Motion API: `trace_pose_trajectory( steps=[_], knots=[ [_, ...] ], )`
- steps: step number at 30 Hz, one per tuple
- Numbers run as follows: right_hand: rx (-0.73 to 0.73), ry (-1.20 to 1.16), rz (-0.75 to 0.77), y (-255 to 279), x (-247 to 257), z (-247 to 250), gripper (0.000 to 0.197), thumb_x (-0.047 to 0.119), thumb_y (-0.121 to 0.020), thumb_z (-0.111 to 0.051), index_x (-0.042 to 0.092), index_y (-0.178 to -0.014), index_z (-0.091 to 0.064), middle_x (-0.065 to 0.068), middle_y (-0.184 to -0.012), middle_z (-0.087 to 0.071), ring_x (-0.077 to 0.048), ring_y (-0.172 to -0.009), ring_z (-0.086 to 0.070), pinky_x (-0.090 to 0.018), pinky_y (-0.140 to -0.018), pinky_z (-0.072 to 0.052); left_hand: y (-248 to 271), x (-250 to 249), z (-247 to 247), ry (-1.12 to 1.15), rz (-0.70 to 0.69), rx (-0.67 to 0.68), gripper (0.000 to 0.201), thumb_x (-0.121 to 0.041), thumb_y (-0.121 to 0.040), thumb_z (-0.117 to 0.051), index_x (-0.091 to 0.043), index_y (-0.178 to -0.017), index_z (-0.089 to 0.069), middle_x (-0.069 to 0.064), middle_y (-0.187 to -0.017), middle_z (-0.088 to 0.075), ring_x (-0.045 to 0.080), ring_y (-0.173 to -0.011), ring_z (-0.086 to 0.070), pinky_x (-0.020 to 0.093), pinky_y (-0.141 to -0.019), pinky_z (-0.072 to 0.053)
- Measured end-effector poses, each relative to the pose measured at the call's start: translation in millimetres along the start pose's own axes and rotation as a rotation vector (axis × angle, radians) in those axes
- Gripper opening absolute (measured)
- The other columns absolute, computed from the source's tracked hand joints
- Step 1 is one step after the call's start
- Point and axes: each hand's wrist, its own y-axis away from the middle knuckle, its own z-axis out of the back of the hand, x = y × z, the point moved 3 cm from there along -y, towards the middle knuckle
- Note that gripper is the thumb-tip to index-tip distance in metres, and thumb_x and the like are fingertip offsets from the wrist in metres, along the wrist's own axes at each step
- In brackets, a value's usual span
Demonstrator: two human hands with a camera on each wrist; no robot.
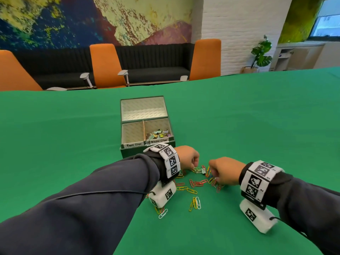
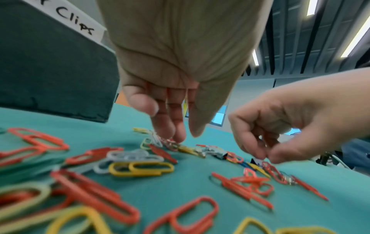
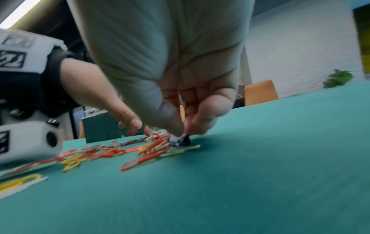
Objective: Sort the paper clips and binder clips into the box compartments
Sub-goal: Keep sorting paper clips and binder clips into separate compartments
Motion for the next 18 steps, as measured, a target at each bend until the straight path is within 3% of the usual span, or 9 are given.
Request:
trace_pose_trajectory(
  steps=[3, 5, 9, 12, 15, 17, 18],
  knots=[
    [0.005, -0.050, -0.017, 0, -10, -1, 0.015, 0.014, -0.084, -0.057, 0.021, -0.085, -0.043, 0.008, -0.073, -0.045, -0.017, -0.082, -0.045, -0.023, -0.061, -0.033, -1, -8, -2, 0.053, -0.065, -0.014, 0.026, -0.007, -0.083, -0.059, -0.010, -0.109, -0.061, 0.011, -0.101, -0.067, 0.015, -0.079, -0.052, 0.016, -0.057, -0.034],
    [0.043, -0.092, -0.038, 1, -10, -2, 0.018, 0.024, -0.084, -0.061, 0.020, -0.090, -0.044, 0.002, -0.086, -0.051, -0.018, -0.081, -0.046, -0.022, -0.067, -0.034, -3, -15, -5, 0.036, -0.092, 0.001, 0.027, -0.007, -0.082, -0.060, -0.011, -0.109, -0.061, 0.006, -0.089, -0.061, 0.015, -0.074, -0.051, 0.019, -0.056, -0.034],
    [0.087, -0.110, -0.068, 3, -6, -3, 0.030, 0.035, -0.082, -0.064, 0.016, -0.090, -0.042, 0.000, -0.087, -0.049, -0.019, -0.081, -0.045, -0.022, -0.053, -0.030, -8, -24, -8, -0.067, -0.063, 0.056, 0.024, -0.012, -0.080, -0.066, -0.011, -0.103, -0.060, 0.000, -0.081, -0.052, 0.019, -0.073, -0.046, 0.023, -0.052, -0.028],
    [0.089, -0.076, -0.055, 0, -5, -6, 0.024, 0.029, -0.082, -0.063, 0.022, -0.076, -0.040, 0.002, -0.080, -0.048, -0.019, -0.080, -0.045, -0.023, -0.052, -0.030, -6, -24, -9, -0.102, -0.063, 0.068, 0.013, -0.011, -0.082, -0.063, -0.016, -0.091, -0.056, -0.005, -0.067, -0.047, 0.019, -0.076, -0.045, 0.018, -0.050, -0.026],
    [0.070, -0.059, -0.037, -1, -3, -7, 0.026, 0.022, -0.085, -0.057, 0.025, -0.068, -0.037, 0.002, -0.080, -0.051, -0.019, -0.080, -0.045, -0.024, -0.065, -0.033, 0, -20, -8, -0.119, -0.062, 0.051, 0.018, -0.006, -0.084, -0.056, -0.006, -0.101, -0.062, 0.010, -0.091, -0.064, 0.025, -0.082, -0.052, 0.023, -0.061, -0.033],
    [0.045, -0.072, -0.012, -1, 0, -4, 0.011, 0.022, -0.084, -0.057, 0.022, -0.082, -0.047, -0.002, -0.087, -0.054, -0.018, -0.080, -0.045, -0.023, -0.068, -0.033, 6, -13, -5, -0.096, -0.049, -0.002, 0.022, -0.005, -0.084, -0.053, -0.006, -0.105, -0.061, 0.013, -0.105, -0.066, 0.029, -0.094, -0.058, 0.027, -0.072, -0.038],
    [0.047, -0.081, 0.007, -1, 2, -4, 0.013, 0.022, -0.084, -0.058, 0.021, -0.091, -0.048, -0.003, -0.090, -0.055, -0.018, -0.080, -0.045, -0.023, -0.068, -0.033, 9, -9, -3, -0.072, -0.040, -0.036, 0.023, -0.006, -0.084, -0.055, -0.007, -0.107, -0.060, 0.012, -0.107, -0.066, 0.028, -0.098, -0.059, 0.029, -0.076, -0.040]
  ],
)
